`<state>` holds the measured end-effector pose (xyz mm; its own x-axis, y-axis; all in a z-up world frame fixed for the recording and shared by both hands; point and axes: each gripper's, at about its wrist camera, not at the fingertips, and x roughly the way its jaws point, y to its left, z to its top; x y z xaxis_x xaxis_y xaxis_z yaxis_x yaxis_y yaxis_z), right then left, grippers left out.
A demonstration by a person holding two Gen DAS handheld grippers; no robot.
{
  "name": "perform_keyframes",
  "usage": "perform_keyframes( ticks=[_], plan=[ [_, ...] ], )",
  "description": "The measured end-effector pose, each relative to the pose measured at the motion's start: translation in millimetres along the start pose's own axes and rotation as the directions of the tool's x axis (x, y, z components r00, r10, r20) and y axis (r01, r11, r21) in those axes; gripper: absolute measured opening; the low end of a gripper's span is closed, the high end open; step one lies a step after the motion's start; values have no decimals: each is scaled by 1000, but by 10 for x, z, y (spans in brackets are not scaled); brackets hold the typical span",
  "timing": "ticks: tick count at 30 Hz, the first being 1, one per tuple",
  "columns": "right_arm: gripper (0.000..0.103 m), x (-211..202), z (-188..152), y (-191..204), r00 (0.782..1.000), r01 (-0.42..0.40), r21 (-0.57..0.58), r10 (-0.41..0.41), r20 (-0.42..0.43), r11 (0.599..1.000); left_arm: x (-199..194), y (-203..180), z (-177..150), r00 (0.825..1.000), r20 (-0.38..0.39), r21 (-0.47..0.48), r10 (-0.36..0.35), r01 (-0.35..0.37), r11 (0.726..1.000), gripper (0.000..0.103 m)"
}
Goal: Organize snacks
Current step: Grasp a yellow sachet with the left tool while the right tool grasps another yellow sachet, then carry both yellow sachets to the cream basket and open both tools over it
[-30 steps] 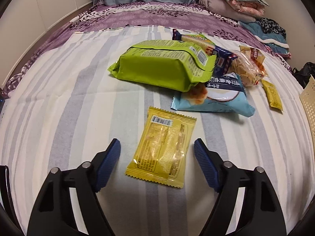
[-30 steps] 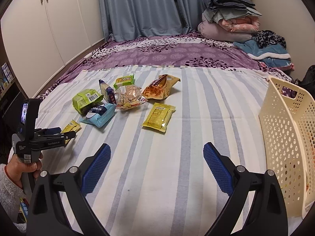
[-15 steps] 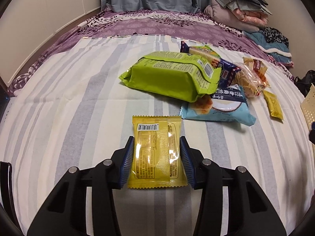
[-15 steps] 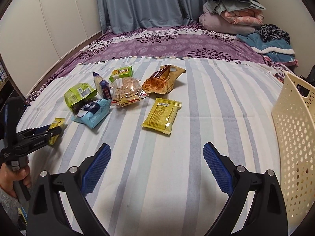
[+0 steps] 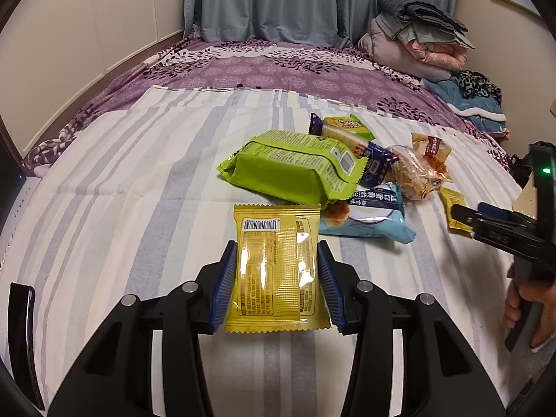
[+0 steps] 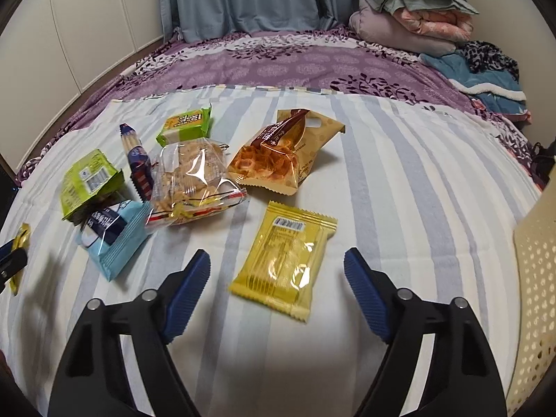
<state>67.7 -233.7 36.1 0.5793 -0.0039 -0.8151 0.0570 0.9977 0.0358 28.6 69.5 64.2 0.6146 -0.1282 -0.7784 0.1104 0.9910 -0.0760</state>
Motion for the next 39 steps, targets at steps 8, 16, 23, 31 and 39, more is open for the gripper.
perform_keyframes(
  ticks=[8,16,23,31,39],
  plan=[
    [54,183,21,15,999,25,-8,-25,-46,1000,-98,-8,50,1000,21,-2,-5,5,1000,47],
    [49,156,-10,-30,999,23,-3,-23,-40,1000,-148,-78,68,999,31,9,-13,12,1000,47],
    [49,-60,-22,-94,1000,-4,22,4,1,1000,-217,-166,126,999,47,23,-19,18,1000,47],
    [49,-500,3,-161,995,-12,37,9,102,999,-357,-328,182,997,76,53,-33,28,998,47],
    [49,-1011,-2,-379,979,0,66,-14,204,998,-521,-540,242,992,109,97,-58,47,994,47]
  ],
)
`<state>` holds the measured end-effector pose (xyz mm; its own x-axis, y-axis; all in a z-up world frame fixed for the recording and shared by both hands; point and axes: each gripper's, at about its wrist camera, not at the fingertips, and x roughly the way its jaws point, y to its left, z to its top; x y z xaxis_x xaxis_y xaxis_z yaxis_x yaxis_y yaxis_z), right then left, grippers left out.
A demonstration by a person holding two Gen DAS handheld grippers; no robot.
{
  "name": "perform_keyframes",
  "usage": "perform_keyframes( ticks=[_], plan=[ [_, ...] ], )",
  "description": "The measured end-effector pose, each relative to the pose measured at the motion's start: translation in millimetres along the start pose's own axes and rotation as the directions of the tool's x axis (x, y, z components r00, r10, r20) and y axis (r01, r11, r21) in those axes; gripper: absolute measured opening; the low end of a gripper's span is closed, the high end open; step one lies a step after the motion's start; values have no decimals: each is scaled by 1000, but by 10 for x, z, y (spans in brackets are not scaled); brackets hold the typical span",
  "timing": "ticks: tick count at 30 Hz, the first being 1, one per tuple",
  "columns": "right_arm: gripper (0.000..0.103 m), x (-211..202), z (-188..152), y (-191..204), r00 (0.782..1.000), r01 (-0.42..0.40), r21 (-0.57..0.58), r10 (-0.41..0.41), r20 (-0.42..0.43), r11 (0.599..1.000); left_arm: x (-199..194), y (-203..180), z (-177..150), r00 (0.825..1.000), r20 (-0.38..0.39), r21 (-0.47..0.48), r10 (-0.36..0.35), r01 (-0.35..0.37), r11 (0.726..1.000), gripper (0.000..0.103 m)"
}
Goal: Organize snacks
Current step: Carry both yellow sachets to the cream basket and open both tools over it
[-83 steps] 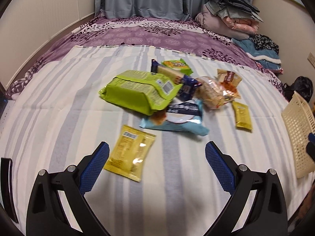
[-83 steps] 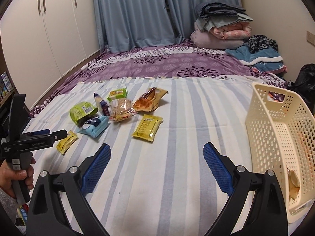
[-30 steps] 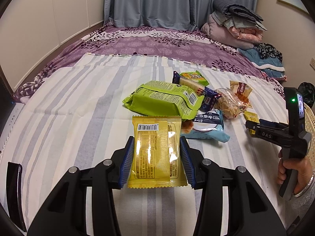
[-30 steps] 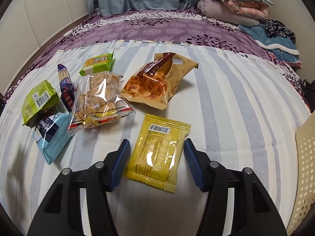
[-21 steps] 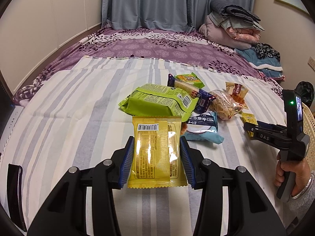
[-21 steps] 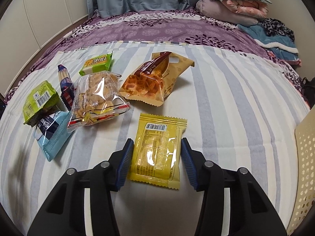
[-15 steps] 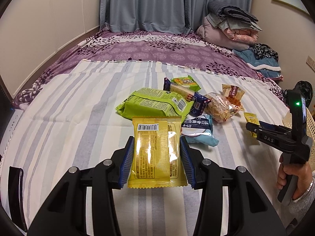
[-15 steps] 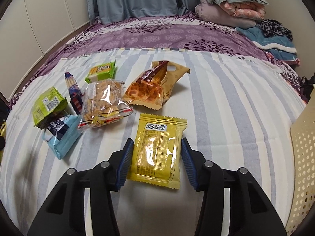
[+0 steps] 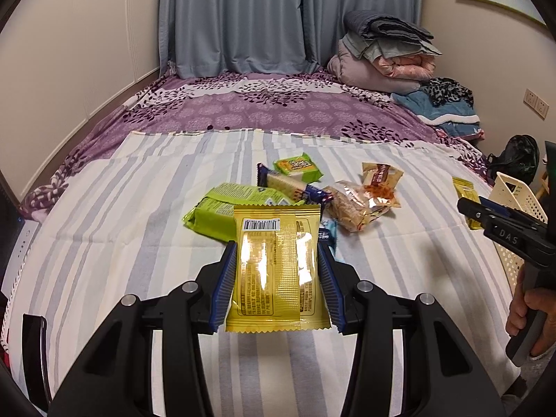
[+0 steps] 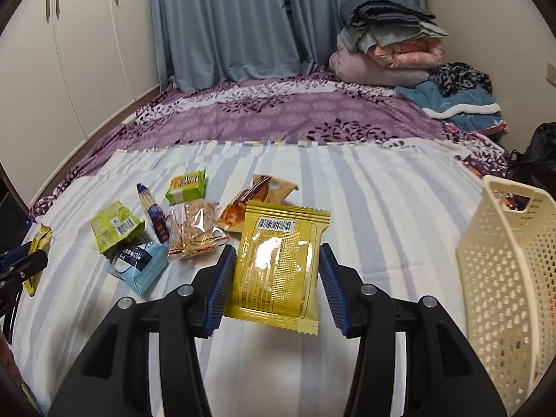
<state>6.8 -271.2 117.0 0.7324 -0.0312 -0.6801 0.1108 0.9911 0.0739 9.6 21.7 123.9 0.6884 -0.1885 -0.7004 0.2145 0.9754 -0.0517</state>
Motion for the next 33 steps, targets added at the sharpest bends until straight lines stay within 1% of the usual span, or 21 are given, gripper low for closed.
perform_keyframes(
  ticks=[9,19,27,33],
  plan=[
    [49,-446,-6,-487,997,41,77,-46,69,996,-109,-324,107,999,26,57,-39,38,998,47],
    [49,-891,-122,-1049,984,88,177,-113,137,980,-196,-755,222,996,44,139,-72,65,988,47],
    [49,-1204,-351,-1645,962,174,280,-224,159,944,-213,-1241,289,991,40,224,-127,115,968,47],
    [50,-1335,-552,-2035,945,224,358,-291,148,907,-272,-1657,347,982,49,284,-180,159,945,47]
  ],
)
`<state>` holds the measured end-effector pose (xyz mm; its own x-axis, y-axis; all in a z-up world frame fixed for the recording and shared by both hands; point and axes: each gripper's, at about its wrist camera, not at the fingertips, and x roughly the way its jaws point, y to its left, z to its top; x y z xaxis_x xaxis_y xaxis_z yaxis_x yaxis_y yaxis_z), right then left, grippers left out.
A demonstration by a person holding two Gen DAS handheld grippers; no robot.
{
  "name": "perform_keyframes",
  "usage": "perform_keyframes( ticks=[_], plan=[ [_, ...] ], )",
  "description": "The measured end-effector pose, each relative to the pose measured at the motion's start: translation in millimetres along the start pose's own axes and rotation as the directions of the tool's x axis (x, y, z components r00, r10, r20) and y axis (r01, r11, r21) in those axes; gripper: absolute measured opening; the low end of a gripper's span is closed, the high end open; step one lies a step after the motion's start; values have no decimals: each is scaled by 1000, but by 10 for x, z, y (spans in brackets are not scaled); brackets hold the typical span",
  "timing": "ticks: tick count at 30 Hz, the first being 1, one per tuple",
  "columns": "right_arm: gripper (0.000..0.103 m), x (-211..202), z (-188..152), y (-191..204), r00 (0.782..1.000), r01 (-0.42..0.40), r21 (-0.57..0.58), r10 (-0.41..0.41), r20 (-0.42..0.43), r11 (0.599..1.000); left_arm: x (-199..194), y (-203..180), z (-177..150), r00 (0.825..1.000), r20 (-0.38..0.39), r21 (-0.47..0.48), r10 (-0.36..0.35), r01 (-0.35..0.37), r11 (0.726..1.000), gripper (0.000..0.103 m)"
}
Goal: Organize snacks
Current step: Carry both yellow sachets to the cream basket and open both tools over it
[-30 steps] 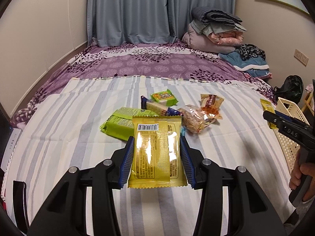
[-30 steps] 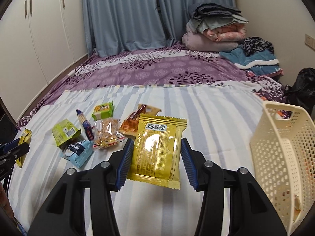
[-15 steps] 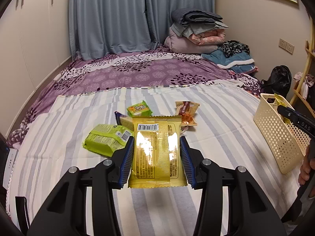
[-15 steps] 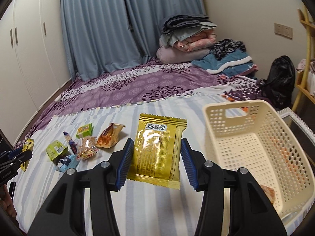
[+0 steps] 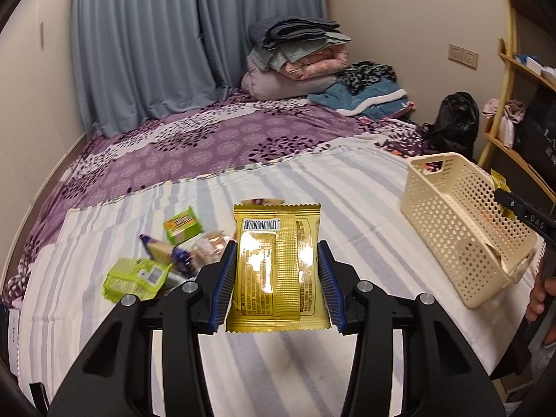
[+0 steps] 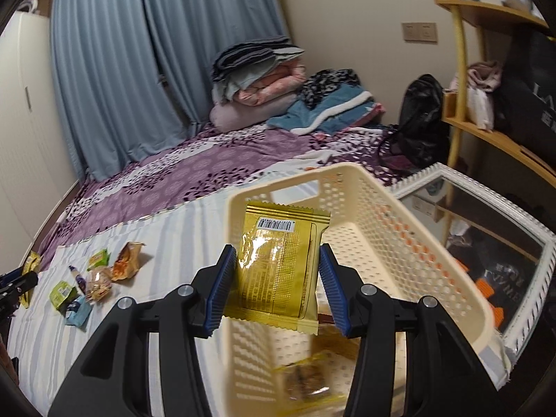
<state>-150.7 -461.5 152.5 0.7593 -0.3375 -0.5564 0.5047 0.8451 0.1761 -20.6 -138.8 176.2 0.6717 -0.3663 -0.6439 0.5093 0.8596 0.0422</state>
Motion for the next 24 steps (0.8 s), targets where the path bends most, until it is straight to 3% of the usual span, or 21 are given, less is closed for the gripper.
perform_keyframes(
  ticks=[3,4,5,15,24],
  plan=[
    [57,5,-43,-182,1000,30,41,-30,-7,999,19,-214,90,1000,9,37,-29,28,999,47],
    [67,11,-59,-237,999,33,57,-33,-11,998,27,-289,114,999,11,52,-39,38,998,47],
    [71,6,-72,-308,999,39,76,-38,-10,996,30,-363,128,999,13,65,-47,46,997,47],
    [71,-66,-141,-508,996,79,108,-83,31,991,60,-1047,293,989,18,171,-146,141,975,47],
    [71,-160,-180,-712,994,91,146,-98,41,985,234,-1781,374,952,-41,251,-304,304,919,47]
  ],
)
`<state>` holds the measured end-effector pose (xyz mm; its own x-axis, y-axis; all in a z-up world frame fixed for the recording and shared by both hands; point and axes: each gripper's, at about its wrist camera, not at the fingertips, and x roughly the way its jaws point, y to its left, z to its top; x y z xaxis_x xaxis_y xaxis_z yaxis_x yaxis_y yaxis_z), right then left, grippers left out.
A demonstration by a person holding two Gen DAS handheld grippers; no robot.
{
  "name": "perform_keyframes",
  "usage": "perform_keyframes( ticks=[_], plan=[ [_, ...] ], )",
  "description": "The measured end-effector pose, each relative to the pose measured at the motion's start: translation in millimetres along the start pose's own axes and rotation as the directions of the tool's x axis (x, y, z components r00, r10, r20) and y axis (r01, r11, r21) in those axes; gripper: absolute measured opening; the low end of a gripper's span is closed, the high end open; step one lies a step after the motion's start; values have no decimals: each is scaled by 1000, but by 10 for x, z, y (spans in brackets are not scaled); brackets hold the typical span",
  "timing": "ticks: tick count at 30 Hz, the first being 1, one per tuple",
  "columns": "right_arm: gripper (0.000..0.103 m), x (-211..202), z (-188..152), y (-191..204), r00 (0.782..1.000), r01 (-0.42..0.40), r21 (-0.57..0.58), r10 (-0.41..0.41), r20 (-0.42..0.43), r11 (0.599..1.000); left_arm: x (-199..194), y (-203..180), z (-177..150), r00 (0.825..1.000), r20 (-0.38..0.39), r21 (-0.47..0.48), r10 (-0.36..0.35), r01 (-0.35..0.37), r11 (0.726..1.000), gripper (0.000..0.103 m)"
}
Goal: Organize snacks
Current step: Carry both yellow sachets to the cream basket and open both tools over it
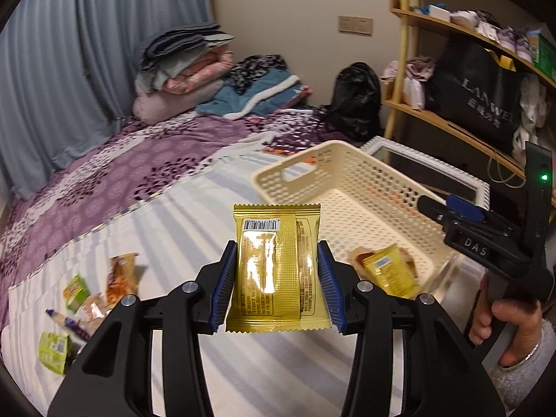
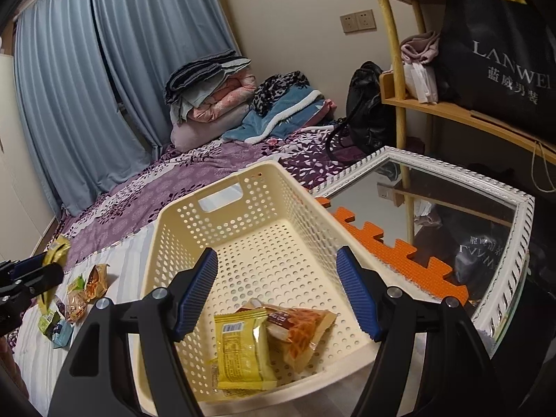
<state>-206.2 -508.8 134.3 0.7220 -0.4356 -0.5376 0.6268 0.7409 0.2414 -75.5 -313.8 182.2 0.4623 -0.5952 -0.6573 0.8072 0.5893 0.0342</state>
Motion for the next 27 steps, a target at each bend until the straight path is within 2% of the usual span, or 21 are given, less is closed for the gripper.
perform_keyframes(
  ticks=[12,14,15,16,27],
  plan=[
    [71,-81,33,-261,999,36,38,-37,21,999,392,-639,246,985,-26,73,-172,174,982,47],
    [71,-83,34,-278,999,44,41,-45,22,998,435,-692,241,978,-40,71,-204,206,976,58],
    [71,-86,29,-283,999,47,42,-48,23,998,438,-703,230,977,-41,64,-211,213,975,74],
    [71,-86,32,-291,999,48,45,-50,23,998,432,-705,220,977,-32,57,-211,213,975,84],
    [71,-113,39,-279,998,45,50,-46,30,998,355,-597,191,981,-29,22,-194,194,981,87]
  ],
)
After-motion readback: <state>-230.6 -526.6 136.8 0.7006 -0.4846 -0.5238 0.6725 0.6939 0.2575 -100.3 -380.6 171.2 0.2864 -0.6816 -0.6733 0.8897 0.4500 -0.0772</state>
